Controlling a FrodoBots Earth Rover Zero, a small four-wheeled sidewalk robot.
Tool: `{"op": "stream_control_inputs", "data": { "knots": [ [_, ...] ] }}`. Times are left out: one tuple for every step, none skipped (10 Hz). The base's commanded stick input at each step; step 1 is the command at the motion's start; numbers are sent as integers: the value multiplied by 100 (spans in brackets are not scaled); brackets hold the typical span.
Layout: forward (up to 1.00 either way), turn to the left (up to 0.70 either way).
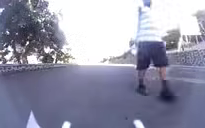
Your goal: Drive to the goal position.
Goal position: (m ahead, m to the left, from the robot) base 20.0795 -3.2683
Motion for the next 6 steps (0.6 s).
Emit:
{"op": "stream_control_inputs", "data": {
  "knots": [
    [50, 0],
    [50, 0],
    [50, 0],
    [50, 0],
    [50, 0],
    [50, 0]
  ]
}}
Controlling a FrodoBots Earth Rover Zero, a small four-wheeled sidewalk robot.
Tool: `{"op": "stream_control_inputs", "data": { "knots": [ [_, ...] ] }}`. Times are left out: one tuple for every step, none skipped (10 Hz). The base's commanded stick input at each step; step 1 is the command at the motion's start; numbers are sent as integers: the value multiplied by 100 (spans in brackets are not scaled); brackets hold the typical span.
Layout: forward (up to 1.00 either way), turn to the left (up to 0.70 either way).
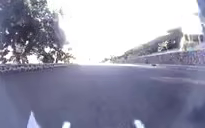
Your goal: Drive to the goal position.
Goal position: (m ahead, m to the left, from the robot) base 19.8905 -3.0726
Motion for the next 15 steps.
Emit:
{"op": "stream_control_inputs", "data": {
  "knots": [
    [50, 0],
    [50, 0],
    [50, 0],
    [50, 0],
    [50, 0],
    [50, 0],
    [50, 0],
    [50, -12],
    [50, -30],
    [50, -50],
    [50, -20],
    [50, -1],
    [50, -16],
    [50, -39],
    [50, -30]
  ]
}}
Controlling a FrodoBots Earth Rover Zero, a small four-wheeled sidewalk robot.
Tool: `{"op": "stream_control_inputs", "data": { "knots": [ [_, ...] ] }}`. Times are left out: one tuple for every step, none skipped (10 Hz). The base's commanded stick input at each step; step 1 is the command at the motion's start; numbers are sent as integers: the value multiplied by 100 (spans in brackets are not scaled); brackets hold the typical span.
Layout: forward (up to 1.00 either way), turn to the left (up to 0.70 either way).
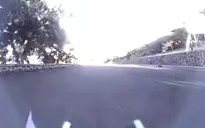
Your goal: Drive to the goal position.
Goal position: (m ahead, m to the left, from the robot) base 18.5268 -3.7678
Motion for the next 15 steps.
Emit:
{"op": "stream_control_inputs", "data": {
  "knots": [
    [50, -2],
    [50, -23],
    [50, -40],
    [50, -4],
    [50, 0],
    [50, 0],
    [50, 0],
    [50, 0],
    [50, -16],
    [50, -29],
    [50, 0],
    [50, 0],
    [50, 0],
    [50, 0],
    [50, 0]
  ]
}}
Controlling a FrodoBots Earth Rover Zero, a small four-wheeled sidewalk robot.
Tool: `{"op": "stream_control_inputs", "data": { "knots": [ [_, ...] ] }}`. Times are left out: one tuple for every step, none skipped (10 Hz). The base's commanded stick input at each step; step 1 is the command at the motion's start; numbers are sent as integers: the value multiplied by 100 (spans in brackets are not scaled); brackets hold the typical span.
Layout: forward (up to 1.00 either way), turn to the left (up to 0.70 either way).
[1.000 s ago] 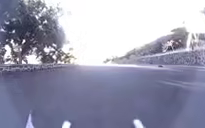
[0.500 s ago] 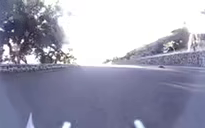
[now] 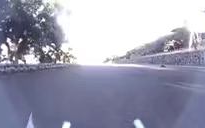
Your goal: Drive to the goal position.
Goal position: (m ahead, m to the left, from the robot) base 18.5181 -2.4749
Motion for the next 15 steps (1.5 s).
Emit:
{"op": "stream_control_inputs", "data": {
  "knots": [
    [50, 0],
    [50, 0],
    [50, 0],
    [50, 0],
    [50, 0],
    [50, 0],
    [50, 0],
    [50, 0],
    [50, 0],
    [50, 0],
    [50, 0],
    [50, 0],
    [50, 0],
    [50, 0],
    [50, 0]
  ]
}}
